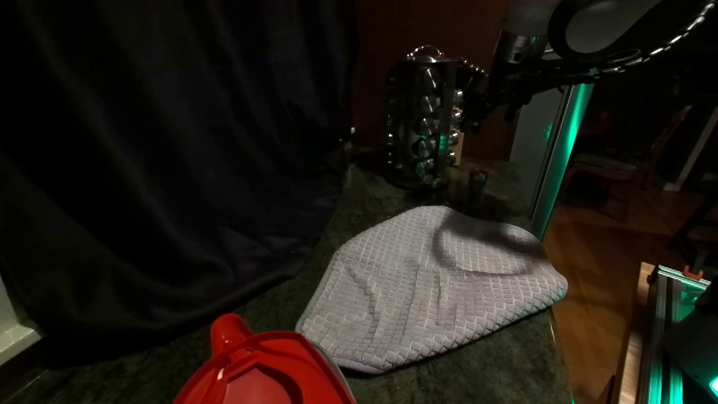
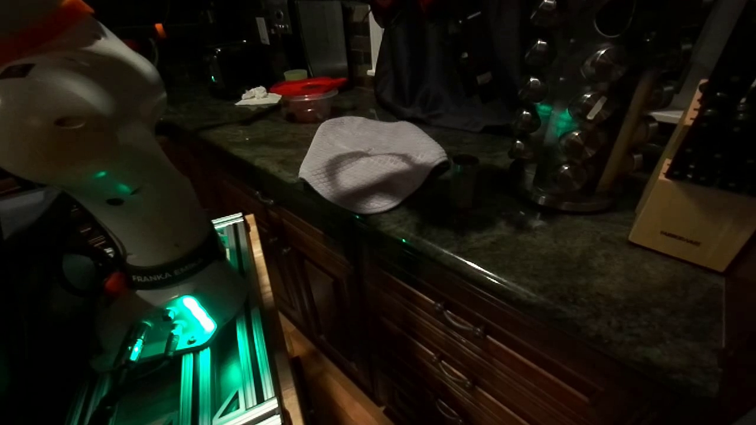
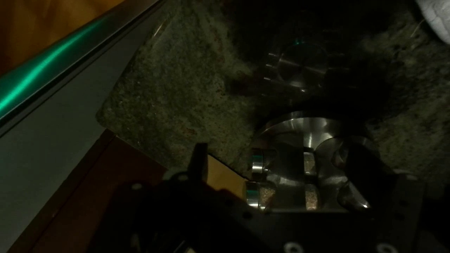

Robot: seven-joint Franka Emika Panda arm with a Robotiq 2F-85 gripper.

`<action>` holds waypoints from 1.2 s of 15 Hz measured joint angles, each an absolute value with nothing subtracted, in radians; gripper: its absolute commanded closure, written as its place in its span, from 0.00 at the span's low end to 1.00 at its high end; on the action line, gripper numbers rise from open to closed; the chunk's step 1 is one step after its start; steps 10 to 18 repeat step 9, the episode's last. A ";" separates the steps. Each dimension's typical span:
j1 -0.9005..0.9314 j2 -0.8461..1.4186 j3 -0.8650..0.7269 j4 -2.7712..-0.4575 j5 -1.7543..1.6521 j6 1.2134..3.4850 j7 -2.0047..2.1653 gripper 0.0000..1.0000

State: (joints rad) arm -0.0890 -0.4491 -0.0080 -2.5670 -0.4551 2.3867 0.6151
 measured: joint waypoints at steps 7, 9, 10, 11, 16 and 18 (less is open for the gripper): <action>-0.136 -0.449 0.011 -2.566 -0.453 2.387 0.513 0.00; -0.141 -0.449 0.013 -2.565 -0.450 2.387 0.500 0.00; -0.141 -0.449 0.013 -2.565 -0.450 2.387 0.500 0.00; -0.141 -0.449 0.013 -2.565 -0.450 2.387 0.500 0.00; -0.141 -0.449 0.013 -2.565 -0.450 2.387 0.500 0.00; -0.141 -0.449 0.013 -2.565 -0.450 2.387 0.500 0.00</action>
